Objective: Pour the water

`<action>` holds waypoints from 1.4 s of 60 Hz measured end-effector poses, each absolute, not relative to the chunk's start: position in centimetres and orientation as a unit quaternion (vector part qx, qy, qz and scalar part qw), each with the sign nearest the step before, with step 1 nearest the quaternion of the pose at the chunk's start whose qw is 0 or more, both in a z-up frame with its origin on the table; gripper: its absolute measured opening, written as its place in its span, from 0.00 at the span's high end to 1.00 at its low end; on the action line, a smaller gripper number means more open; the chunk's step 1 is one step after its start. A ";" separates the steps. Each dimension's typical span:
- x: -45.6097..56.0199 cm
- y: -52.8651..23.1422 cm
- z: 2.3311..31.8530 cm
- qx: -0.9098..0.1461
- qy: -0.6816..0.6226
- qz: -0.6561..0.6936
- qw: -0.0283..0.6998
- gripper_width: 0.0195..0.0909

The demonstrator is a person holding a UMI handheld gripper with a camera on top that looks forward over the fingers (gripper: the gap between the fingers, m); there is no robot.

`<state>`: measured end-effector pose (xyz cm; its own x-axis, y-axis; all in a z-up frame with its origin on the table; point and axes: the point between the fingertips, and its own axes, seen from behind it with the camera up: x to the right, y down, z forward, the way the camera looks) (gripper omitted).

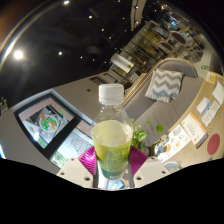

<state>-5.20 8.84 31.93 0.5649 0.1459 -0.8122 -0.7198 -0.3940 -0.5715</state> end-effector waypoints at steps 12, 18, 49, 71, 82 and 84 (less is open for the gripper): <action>6.9 10.0 29.7 -0.773 0.085 0.172 0.605 0.71; 12.3 9.9 25.0 -0.793 0.048 0.071 0.603 0.71; 20.1 6.7 5.5 -0.857 0.030 -0.007 0.514 0.71; 20.0 4.6 4.1 -0.891 0.039 -0.005 0.451 0.10; 19.2 -0.3 7.8 -0.898 0.045 -0.035 0.436 0.07; 18.6 -1.5 8.6 -0.900 0.044 -0.036 0.432 0.07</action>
